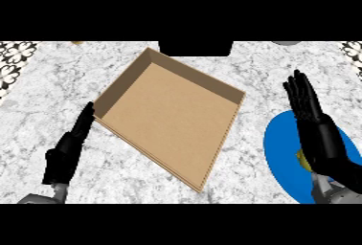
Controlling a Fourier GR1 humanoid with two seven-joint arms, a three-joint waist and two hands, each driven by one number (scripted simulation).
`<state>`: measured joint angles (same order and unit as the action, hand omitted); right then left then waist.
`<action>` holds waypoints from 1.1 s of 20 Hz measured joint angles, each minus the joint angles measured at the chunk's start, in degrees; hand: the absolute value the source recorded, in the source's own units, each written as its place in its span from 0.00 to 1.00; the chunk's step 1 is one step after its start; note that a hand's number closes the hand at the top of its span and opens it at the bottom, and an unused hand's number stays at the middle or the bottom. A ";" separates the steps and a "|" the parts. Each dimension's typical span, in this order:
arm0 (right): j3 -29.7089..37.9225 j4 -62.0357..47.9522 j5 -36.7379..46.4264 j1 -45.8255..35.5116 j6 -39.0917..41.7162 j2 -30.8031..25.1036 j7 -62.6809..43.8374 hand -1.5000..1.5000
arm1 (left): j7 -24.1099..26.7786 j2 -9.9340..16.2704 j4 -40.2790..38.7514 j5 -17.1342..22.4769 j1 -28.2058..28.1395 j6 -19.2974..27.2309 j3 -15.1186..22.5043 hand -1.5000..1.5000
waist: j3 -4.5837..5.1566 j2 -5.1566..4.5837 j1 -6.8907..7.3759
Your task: Pick the sweet potato from the plate and place it in the cardboard box
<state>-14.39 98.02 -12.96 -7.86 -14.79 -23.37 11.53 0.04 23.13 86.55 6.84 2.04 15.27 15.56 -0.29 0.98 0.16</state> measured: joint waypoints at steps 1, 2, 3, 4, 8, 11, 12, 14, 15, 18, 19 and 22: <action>1.46 -0.66 -1.31 -0.66 1.89 -0.51 0.23 0.00 | 0.26 -0.09 -0.02 -0.58 0.22 0.11 -0.36 0.50 | 0.00 -0.17 0.01; 3.05 -1.22 -3.11 -1.45 4.13 -1.43 0.22 0.00 | -0.41 0.23 -0.06 -0.89 0.83 0.34 -1.06 0.50 | 0.05 -0.36 0.01; 4.44 -1.55 -5.12 -1.84 6.63 -2.29 0.38 0.00 | -0.28 0.61 -0.15 -1.10 0.50 0.27 -1.58 0.50 | 0.09 -0.50 0.02; 6.18 -1.55 -7.76 -2.02 9.71 -3.71 0.49 0.00 | -0.78 0.72 -0.18 -1.69 0.70 0.94 -1.89 0.50 | 0.12 -0.61 -0.06; 10.68 -5.52 -6.41 -2.30 15.63 -13.37 -0.32 1.00 | -2.14 1.42 -0.19 -2.89 0.32 2.50 -2.78 0.50 | 0.50 -1.09 -0.32; 14.46 -13.62 -6.98 -1.46 14.73 -12.99 1.10 0.00 | -2.86 1.63 0.38 -2.68 -0.76 2.09 -2.94 0.50 | 0.32 -1.23 0.21; 15.61 -15.28 -7.91 -0.56 15.13 -12.30 2.36 0.00 | -3.16 1.52 0.23 -2.81 -0.64 2.20 -3.12 0.50 | 0.29 -1.21 0.08; 18.23 -19.37 -9.64 0.60 18.16 -12.02 6.27 0.00 | -3.93 1.55 0.86 -2.99 -1.06 2.06 -3.47 0.50 | 0.25 -1.15 0.04; 19.45 -22.17 -9.85 0.17 20.21 -12.70 7.85 0.00 | -4.36 1.50 1.39 -3.10 -1.38 1.86 -3.61 0.50 | 0.24 -1.13 0.10; 20.15 -26.87 -7.02 -0.38 25.00 -16.69 11.53 0.00 | -4.44 1.90 1.79 -2.94 -1.66 0.96 -4.42 0.50 | 0.22 -1.14 0.23; 20.05 -27.78 -5.74 -0.39 26.59 -18.73 12.21 0.00 | -4.58 1.88 1.76 -2.80 -1.64 0.70 -4.50 0.50 | 0.23 -1.15 0.27; 18.84 -29.43 0.04 -0.74 28.98 -25.02 13.64 0.00 | -3.52 1.37 0.92 -3.06 -1.94 0.52 -4.36 0.50 | 0.27 -1.23 0.46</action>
<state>4.45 68.59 -12.92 -8.60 14.20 -48.39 25.17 -3.48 24.49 87.47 3.79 0.10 15.79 11.20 -0.03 -0.25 0.62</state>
